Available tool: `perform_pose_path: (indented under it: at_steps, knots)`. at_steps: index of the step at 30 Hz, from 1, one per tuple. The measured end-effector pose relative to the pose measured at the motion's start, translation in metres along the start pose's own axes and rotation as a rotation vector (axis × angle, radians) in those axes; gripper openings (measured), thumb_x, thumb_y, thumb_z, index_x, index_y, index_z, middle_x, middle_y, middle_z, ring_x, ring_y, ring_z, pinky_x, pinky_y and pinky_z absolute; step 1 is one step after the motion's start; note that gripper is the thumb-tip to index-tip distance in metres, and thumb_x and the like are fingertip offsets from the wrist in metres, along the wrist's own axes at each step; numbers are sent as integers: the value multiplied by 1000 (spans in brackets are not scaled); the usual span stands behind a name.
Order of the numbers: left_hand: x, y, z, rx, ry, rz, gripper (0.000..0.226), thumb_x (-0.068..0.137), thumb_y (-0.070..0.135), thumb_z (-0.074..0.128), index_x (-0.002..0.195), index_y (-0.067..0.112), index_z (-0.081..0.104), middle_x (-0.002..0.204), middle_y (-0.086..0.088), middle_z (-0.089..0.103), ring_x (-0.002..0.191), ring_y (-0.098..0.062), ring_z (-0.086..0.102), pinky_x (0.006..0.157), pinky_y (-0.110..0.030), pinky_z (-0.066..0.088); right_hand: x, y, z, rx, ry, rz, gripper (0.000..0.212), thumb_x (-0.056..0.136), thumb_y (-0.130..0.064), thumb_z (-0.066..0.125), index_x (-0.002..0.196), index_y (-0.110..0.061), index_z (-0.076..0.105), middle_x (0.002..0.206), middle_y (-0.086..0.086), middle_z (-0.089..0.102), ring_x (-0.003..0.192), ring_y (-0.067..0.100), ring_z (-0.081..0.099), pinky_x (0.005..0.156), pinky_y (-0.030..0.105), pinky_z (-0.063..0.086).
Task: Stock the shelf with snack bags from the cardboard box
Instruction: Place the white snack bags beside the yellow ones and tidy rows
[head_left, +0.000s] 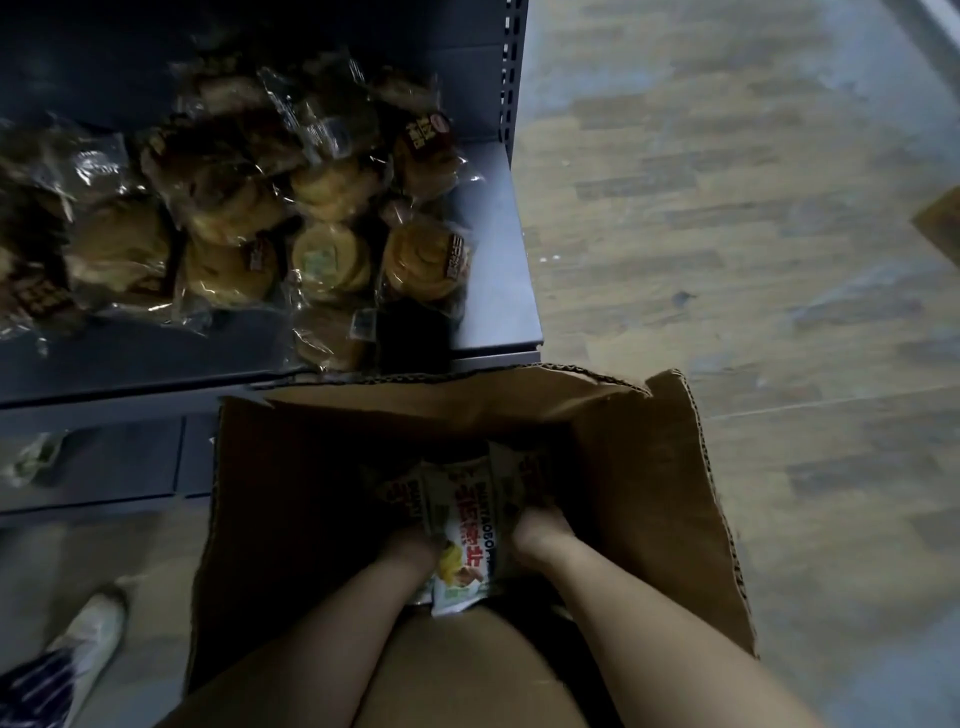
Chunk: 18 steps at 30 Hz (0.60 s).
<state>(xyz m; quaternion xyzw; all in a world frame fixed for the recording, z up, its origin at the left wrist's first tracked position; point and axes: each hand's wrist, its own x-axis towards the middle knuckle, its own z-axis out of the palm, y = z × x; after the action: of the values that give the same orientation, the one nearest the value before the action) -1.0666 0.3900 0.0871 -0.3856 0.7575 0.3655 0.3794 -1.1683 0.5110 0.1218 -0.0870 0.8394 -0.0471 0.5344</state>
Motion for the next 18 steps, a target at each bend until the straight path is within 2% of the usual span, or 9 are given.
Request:
perform_pose_path:
  at_steps: [2,4,6,9,10,12,14,16,18]
  knots:
    - [-1,2,2,-71,10,-44,47,102,32,38,139,5,42,143,-15,44,131,-26,43,104,-26,35,1,5,-3,73,8,21,41,103,-20,35,139,-3,43,149,16,36,138,26,34,111,27,26]
    - [6,2,6,-190,29,-102,47,102,33,37,139,4,43,142,-15,45,129,-27,45,104,-27,36,9,8,2,202,20,26,40,103,-17,35,140,-3,41,148,15,39,136,25,37,102,21,31]
    - [7,1,6,-206,10,-132,43,103,29,35,135,2,45,138,-16,49,126,-27,48,104,-29,39,17,6,8,297,26,44,43,103,-14,36,144,-2,34,148,14,38,136,24,38,95,16,32]
    - [8,-4,7,-189,-2,-149,42,103,29,34,131,1,48,134,-17,51,123,-27,49,103,-30,40,26,2,17,358,-3,83,52,100,-19,44,147,-6,30,150,14,36,138,25,36,110,25,32]
    - [8,-6,8,-199,-5,-148,43,102,32,36,131,2,48,134,-17,51,122,-27,50,103,-30,40,26,0,17,404,-10,105,52,99,-18,45,147,-6,30,150,15,34,139,26,33,112,27,30]
    - [8,-10,12,-212,-8,-153,46,100,36,42,134,5,47,136,-16,51,123,-27,50,104,-32,40,24,-1,19,428,-47,104,47,102,-16,38,146,-3,30,153,15,31,141,26,29,108,21,26]
    - [9,-12,14,-206,-22,-150,46,100,34,43,135,5,48,138,-14,50,124,-27,49,104,-31,40,27,3,21,462,-18,111,43,103,-17,35,144,-3,34,149,15,37,137,26,36,100,19,32]
    - [9,-12,13,-158,-12,-143,42,101,30,40,134,5,48,139,-13,49,125,-26,49,103,-30,41,27,5,24,513,-2,162,42,101,-21,41,141,-9,40,140,13,48,127,23,48,89,21,41]
    - [10,-13,14,-107,4,-150,40,102,29,37,132,6,50,137,-12,51,124,-25,50,101,-27,41,27,5,29,565,11,164,41,98,-22,46,138,-11,45,131,11,56,118,23,55,89,23,46]
